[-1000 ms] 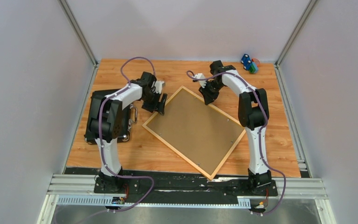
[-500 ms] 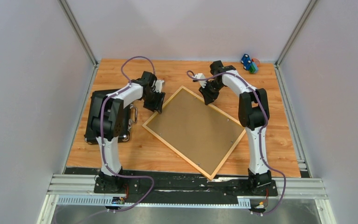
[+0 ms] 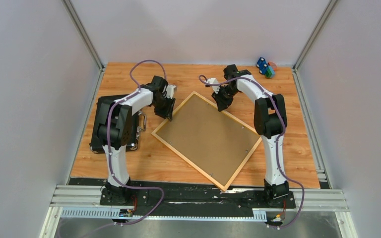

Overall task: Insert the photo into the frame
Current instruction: Install the photo frame at the center of the board.

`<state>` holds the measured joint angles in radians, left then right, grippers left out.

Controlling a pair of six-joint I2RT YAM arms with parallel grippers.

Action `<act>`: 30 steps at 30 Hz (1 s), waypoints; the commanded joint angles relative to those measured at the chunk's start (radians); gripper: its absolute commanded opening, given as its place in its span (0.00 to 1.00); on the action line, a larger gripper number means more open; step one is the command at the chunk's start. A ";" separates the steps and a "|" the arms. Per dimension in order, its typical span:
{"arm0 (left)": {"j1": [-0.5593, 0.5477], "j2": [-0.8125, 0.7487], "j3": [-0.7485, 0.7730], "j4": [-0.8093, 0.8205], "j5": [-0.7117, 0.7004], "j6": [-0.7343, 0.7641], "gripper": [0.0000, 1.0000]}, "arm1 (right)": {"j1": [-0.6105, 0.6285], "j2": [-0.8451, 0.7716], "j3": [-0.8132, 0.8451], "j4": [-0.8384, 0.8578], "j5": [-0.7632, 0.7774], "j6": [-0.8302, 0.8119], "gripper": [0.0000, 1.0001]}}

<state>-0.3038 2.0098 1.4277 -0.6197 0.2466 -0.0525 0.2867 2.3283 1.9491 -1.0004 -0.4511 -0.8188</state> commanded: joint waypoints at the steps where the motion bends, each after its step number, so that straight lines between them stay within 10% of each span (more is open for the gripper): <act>1: 0.010 -0.017 -0.040 0.065 -0.124 0.007 0.41 | 0.008 0.089 -0.060 0.097 0.108 -0.052 0.00; 12: 0.010 -0.112 -0.092 0.096 -0.115 0.000 0.38 | 0.009 0.091 -0.069 0.104 0.117 -0.052 0.00; 30: 0.018 -0.148 -0.056 0.067 -0.018 0.016 0.81 | 0.006 0.085 -0.072 0.119 0.085 -0.027 0.00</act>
<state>-0.2966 1.9442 1.3441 -0.5533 0.1864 -0.0566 0.2867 2.3211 1.9354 -0.9852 -0.4515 -0.8051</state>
